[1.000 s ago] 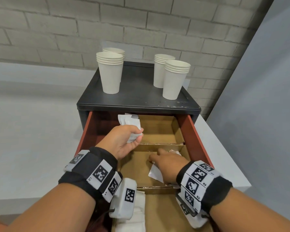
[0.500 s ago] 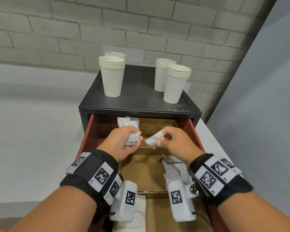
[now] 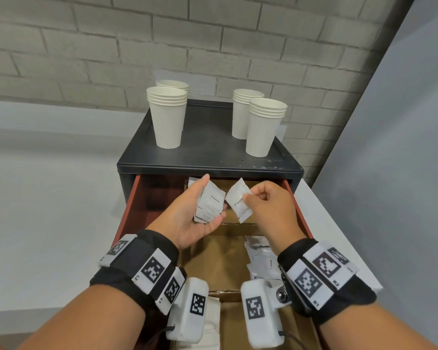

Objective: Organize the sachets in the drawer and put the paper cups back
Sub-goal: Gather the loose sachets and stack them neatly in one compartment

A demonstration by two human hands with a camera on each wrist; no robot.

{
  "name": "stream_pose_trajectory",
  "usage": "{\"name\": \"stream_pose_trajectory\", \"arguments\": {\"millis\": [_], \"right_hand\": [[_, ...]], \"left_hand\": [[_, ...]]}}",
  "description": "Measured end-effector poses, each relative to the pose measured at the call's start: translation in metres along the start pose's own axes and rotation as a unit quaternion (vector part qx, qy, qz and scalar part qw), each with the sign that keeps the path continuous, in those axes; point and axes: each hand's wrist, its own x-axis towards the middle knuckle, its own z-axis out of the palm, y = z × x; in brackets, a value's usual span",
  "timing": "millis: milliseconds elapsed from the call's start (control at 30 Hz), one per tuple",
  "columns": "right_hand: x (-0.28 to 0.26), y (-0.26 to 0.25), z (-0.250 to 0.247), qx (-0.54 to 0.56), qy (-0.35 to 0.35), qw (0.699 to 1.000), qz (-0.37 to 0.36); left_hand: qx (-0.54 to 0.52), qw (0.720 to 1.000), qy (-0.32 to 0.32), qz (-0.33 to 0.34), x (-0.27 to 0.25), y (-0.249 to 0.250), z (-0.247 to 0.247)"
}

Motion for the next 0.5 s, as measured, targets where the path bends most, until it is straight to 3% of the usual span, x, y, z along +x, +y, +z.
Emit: {"name": "stream_pose_trajectory", "arguments": {"millis": [167,300,367,433,500], "right_hand": [[-0.005,-0.009,0.008,-0.018,-0.023,0.999,-0.045],[-0.017,-0.024,0.016,-0.035,-0.216,0.973,-0.068],[-0.017,-0.031,0.007,-0.005,-0.254,0.966,-0.041],[-0.014,-0.030,-0.005,0.016,-0.216,0.976,0.000],[-0.009,-0.018,-0.015,-0.039,-0.147,0.987,0.044]], "left_hand": [[0.060,0.996,-0.068,-0.003,-0.002,0.000,-0.002],[0.085,0.991,-0.097,0.030,-0.005,-0.002,-0.002],[0.070,0.994,-0.078,0.041,-0.006,-0.001,-0.001],[0.037,0.998,-0.040,0.039,-0.005,0.001,-0.002],[0.025,0.999,0.001,0.041,-0.002,0.002,-0.003]]}}
